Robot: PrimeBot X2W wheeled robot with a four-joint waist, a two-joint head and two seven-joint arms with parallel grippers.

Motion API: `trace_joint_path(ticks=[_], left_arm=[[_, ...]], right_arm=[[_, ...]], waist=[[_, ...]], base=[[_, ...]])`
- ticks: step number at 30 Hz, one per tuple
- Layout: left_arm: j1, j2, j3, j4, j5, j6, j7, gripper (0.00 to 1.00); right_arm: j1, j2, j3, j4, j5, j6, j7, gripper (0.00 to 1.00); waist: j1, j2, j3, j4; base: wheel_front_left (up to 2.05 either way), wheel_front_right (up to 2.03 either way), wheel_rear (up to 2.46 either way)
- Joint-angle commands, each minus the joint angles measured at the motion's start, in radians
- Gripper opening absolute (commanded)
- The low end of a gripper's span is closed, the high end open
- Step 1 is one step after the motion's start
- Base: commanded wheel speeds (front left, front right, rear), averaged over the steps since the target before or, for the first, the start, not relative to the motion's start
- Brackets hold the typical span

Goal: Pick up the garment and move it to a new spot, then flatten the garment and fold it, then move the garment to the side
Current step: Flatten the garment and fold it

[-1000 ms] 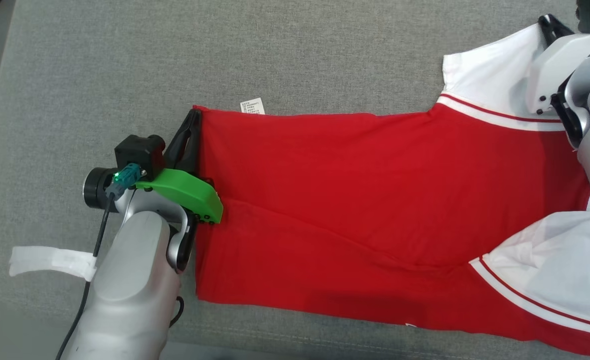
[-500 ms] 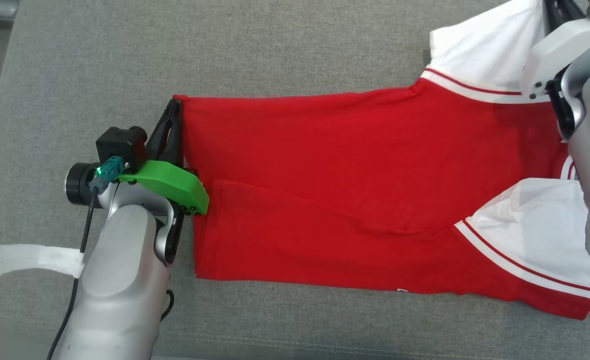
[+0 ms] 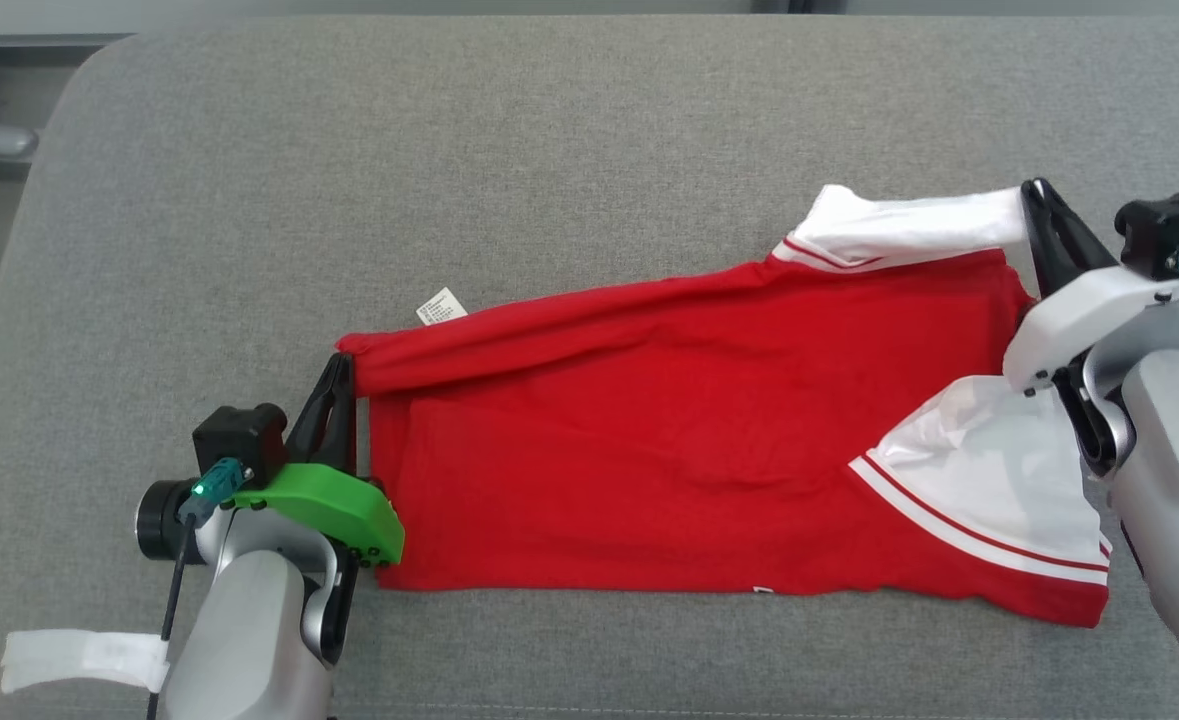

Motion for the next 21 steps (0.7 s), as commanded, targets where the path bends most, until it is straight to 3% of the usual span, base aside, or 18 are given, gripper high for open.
trace_joint_path(ticks=[1, 10, 21], left_arm=[[0.015, 0.005, 0.006, -0.004, 0.001, -0.002, 0.0, 0.0], [0.101, 0.005, 0.052, -0.026, 0.023, -0.007, 0.0, 0.0], [0.194, 0.005, 0.09, -0.037, 0.037, -0.011, 0.0, 0.0]], right_arm=[[0.023, -0.005, -0.001, -0.011, 0.006, -0.002, -0.004, 0.0], [0.22, 0.012, -0.06, -0.136, 0.048, -0.002, -0.004, 0.0], [0.372, 0.051, -0.121, -0.222, 0.021, -0.002, -0.004, 0.0]], waist=[[0.0, 0.0, -0.028, -0.02], [0.0, 0.0, -0.087, -0.05], [0.0, 0.0, -0.138, -0.091]], base=[[0.0, 0.0, 0.0], [0.0, 0.0, 0.0], [0.0, 0.0, 0.0]])
